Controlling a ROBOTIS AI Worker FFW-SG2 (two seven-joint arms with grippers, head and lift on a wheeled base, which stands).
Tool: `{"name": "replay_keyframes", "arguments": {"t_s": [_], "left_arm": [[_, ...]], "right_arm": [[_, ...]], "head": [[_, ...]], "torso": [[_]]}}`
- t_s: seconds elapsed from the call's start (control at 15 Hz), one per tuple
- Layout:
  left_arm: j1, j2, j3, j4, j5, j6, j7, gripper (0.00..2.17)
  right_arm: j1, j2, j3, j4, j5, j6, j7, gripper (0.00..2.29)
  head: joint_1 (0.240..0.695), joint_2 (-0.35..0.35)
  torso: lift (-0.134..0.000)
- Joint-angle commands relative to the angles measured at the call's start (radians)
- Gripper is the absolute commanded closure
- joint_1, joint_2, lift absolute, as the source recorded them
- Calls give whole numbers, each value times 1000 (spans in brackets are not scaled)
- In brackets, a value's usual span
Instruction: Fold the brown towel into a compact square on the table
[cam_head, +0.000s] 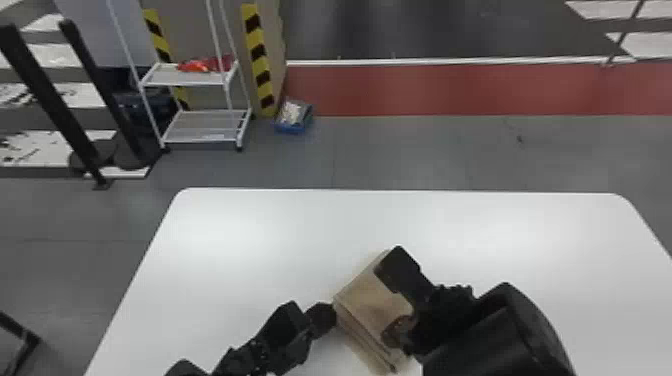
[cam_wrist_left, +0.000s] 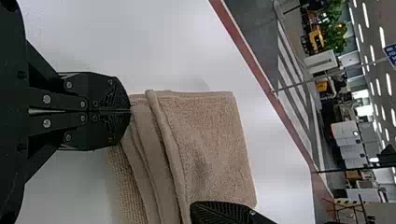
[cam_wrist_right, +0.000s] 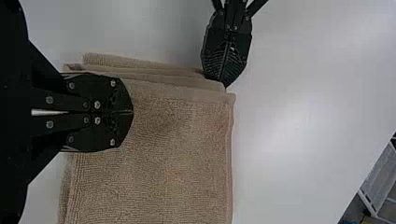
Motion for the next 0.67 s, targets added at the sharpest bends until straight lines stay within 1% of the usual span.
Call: {"name": "replay_keyframes", "arguments": {"t_s": [0.0, 0.07, 0.27, 0.47, 0.6], "left_arm": [[6, 0, 0, -13, -3, 9, -1, 1760], [10, 0, 0, -20, -6, 27, -1, 1760], [26, 2, 3, -43, -8, 30, -1, 1760], [57, 5, 8, -86, -6, 30, -2, 1760], [72, 3, 17, -134, -5, 48, -2, 1750]], "right_arm": [[7, 1, 19, -1, 0, 4, 1, 1602], [10, 1, 22, -2, 0, 1, 5, 1602], [15, 1, 19, -2, 29, 8, 20, 1602], [16, 1, -30, -4, 50, 17, 30, 1602], [10, 1, -71, -4, 63, 17, 36, 1602]], "head": [[695, 80], [695, 84], [695, 99], [695, 91], [695, 65]], "torso": [[0], [0], [0], [0], [0]]}}
